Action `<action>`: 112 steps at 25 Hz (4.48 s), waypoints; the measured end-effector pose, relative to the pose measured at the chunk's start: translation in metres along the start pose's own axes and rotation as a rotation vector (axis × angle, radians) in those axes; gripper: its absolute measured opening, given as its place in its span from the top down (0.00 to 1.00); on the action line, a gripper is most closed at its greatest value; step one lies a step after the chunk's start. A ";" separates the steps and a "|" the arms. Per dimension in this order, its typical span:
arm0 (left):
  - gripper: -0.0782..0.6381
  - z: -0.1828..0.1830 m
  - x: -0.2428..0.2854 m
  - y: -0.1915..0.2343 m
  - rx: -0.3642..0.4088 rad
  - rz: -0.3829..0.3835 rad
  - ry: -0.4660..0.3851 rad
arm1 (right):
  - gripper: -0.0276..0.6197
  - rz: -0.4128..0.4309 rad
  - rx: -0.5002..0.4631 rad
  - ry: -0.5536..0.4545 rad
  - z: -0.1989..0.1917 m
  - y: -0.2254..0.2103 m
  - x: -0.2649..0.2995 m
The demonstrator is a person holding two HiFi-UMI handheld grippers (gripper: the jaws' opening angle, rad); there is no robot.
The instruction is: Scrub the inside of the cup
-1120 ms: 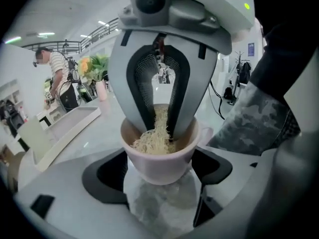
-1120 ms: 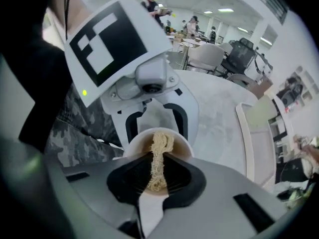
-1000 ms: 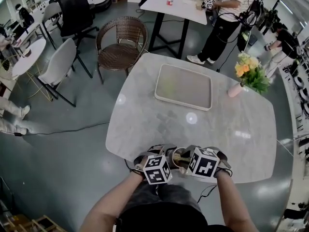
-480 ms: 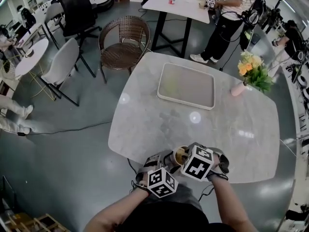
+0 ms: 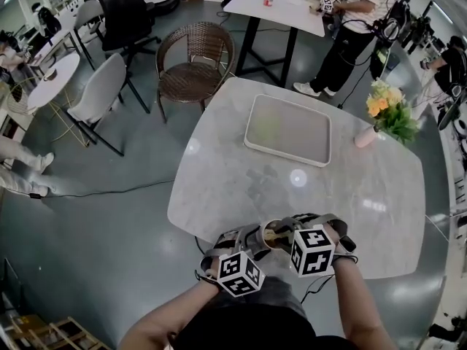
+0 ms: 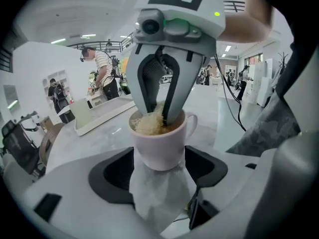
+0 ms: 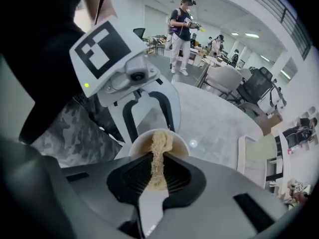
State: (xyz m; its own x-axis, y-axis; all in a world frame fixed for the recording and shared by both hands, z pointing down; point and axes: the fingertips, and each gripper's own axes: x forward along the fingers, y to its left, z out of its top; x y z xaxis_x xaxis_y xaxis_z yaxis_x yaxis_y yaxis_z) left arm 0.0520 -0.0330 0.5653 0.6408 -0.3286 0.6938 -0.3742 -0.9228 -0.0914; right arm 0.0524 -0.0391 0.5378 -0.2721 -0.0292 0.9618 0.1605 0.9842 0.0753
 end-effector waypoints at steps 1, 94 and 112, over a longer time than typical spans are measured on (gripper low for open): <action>0.43 0.001 0.004 0.002 0.007 -0.019 0.001 | 0.86 0.009 -0.005 -0.003 0.000 0.000 -0.001; 0.29 0.024 0.042 -0.011 0.225 -0.153 0.037 | 0.86 -0.010 0.215 0.018 -0.012 0.003 -0.011; 0.29 0.016 0.032 0.005 -0.102 0.159 0.103 | 0.86 -0.010 0.278 0.048 0.001 -0.003 0.008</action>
State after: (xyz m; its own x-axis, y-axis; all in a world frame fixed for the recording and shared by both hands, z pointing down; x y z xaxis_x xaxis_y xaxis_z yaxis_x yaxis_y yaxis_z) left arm 0.0820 -0.0511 0.5756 0.4982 -0.4408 0.7466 -0.5344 -0.8342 -0.1359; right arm 0.0483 -0.0424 0.5451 -0.2258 -0.0406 0.9733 -0.1102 0.9938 0.0159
